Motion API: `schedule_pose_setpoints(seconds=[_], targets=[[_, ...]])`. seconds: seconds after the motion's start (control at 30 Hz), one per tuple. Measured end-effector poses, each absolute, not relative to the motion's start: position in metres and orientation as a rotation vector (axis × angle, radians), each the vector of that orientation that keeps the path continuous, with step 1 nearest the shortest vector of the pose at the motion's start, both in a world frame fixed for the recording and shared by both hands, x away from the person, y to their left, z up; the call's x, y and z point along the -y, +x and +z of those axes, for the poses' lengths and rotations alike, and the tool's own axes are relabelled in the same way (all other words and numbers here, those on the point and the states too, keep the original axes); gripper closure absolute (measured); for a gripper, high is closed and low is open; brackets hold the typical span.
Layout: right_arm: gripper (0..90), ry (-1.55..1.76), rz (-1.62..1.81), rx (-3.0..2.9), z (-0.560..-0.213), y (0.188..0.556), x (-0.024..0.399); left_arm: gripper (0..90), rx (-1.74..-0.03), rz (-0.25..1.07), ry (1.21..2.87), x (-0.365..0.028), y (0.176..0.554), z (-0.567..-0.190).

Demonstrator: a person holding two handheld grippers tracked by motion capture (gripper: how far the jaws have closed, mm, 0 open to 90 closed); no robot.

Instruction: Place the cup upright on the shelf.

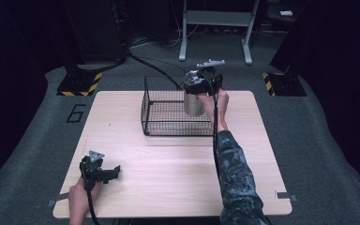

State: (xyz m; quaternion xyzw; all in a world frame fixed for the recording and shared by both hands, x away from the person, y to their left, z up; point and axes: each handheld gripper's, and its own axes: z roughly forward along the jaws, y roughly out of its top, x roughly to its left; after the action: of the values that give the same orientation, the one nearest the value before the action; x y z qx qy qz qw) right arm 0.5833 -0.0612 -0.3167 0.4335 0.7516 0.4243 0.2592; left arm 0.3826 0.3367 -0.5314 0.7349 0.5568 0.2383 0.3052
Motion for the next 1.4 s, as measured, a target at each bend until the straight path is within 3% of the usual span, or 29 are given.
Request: schedule_pose_setpoints(seconds=[1.4], targets=[[3.7,1.276,1.11,-2.112,-0.373,0.611,0.032,0.1,-1.479,0.638,1.924,-0.336,0.383,-0.532]])
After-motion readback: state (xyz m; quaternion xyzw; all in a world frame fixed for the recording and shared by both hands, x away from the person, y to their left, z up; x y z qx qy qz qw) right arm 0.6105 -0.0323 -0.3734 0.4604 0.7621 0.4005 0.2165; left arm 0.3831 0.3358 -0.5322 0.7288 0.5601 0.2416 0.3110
